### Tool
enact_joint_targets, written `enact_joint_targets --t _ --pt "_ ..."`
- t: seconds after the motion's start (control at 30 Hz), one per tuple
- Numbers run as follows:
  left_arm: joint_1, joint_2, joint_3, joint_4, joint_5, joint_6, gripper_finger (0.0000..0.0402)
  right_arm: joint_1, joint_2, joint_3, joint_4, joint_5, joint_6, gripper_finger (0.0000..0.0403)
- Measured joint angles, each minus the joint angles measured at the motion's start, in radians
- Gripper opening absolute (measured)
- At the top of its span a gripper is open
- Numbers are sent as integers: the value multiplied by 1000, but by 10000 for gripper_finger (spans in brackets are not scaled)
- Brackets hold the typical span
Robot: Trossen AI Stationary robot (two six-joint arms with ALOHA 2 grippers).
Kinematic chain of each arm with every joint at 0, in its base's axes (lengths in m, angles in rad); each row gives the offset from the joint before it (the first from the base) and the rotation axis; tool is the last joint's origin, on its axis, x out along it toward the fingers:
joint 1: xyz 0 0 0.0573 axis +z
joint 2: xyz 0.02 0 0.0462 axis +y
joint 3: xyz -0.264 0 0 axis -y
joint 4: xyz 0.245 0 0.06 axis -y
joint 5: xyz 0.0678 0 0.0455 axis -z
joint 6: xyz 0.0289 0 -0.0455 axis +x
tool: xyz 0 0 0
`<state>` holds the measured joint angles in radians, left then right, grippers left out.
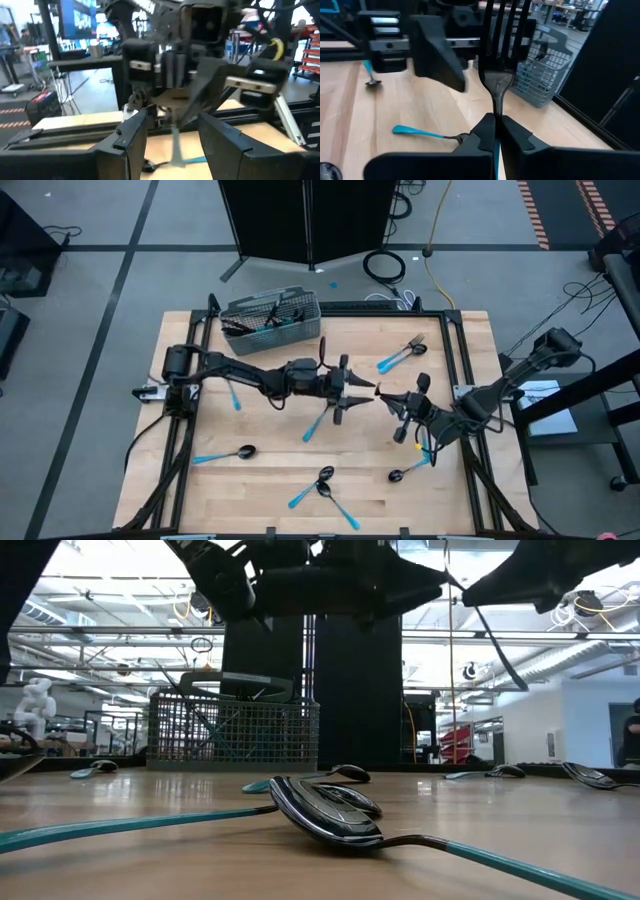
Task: Sort silverware
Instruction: Put the blue fork into the silverware basket
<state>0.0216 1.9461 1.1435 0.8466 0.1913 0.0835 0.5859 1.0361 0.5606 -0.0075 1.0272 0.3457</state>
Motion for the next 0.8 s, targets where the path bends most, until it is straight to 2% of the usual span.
enact_joint_targets --t 0.27,0.5,0.8 --pt "-1 0 0 2 32 0 171 -70 36 1 140 -115 -131 0" --pt "0 0 0 17 64 1 171 -128 61 1 170 -194 -159 0" --pt "4 0 0 19 66 3 171 -129 62 1 227 -191 -207 0"
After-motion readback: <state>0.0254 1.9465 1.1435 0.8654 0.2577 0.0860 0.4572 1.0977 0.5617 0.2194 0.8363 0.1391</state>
